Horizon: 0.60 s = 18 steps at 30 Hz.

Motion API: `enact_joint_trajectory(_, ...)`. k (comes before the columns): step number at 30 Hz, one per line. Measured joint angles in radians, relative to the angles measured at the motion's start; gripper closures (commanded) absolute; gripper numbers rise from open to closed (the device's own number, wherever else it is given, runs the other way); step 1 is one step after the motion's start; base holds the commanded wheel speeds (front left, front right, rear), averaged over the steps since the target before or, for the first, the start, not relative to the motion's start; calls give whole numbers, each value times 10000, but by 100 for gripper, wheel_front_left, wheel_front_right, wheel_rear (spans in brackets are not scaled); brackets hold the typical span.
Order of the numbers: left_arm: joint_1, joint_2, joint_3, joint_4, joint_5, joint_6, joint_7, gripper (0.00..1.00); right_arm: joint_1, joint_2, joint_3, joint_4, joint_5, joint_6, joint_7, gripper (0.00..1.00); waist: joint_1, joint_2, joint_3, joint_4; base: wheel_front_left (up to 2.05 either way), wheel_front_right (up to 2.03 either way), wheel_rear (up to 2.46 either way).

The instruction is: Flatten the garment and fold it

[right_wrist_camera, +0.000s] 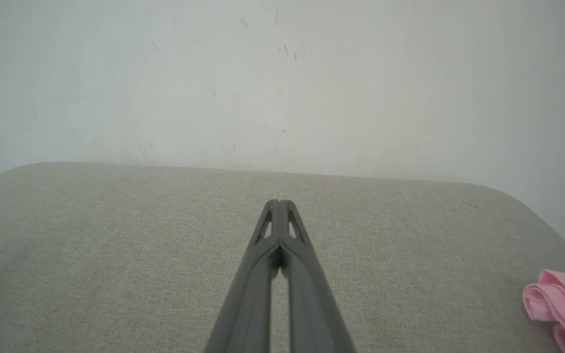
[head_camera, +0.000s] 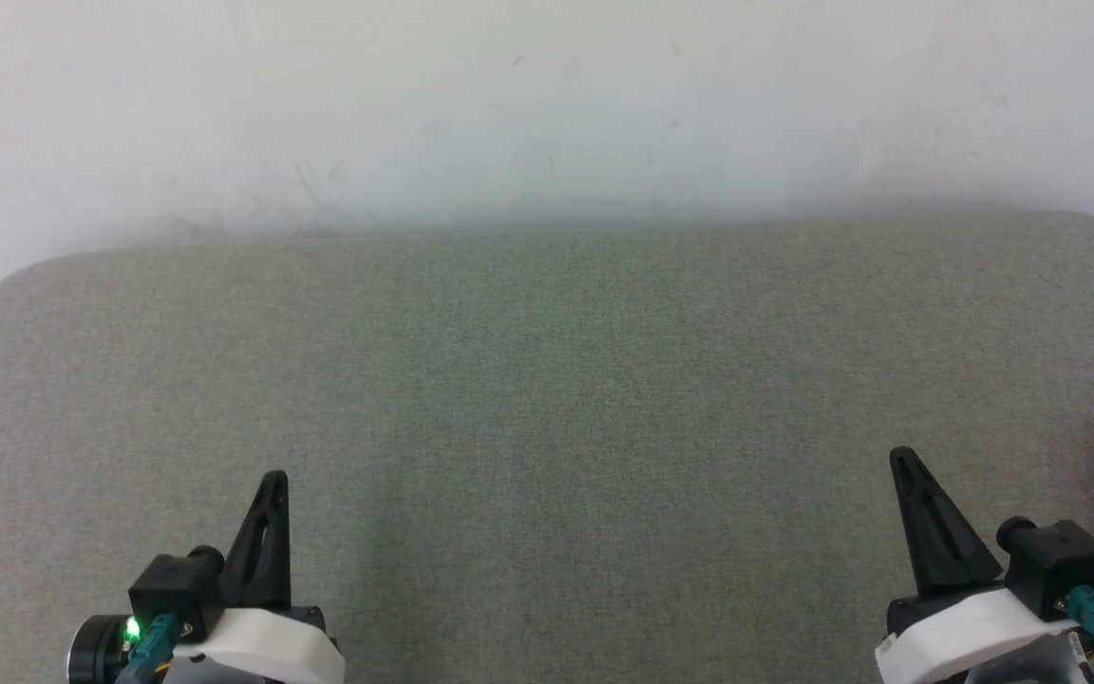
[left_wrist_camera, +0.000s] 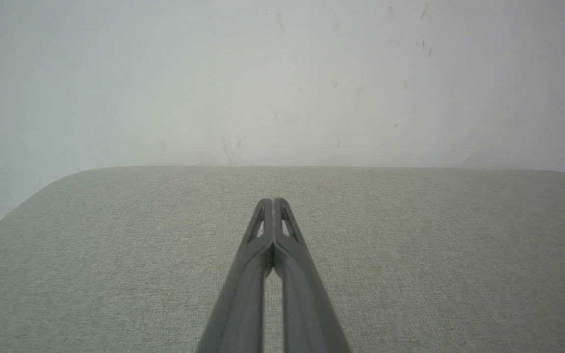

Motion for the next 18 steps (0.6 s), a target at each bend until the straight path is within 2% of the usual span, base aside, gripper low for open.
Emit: enact_joint_trajectory(18,-25,-86,-52,-196,178,92,387,100,-151,25,-2,52,-178,0,180,100,0,0,-17,26,0,0,0)
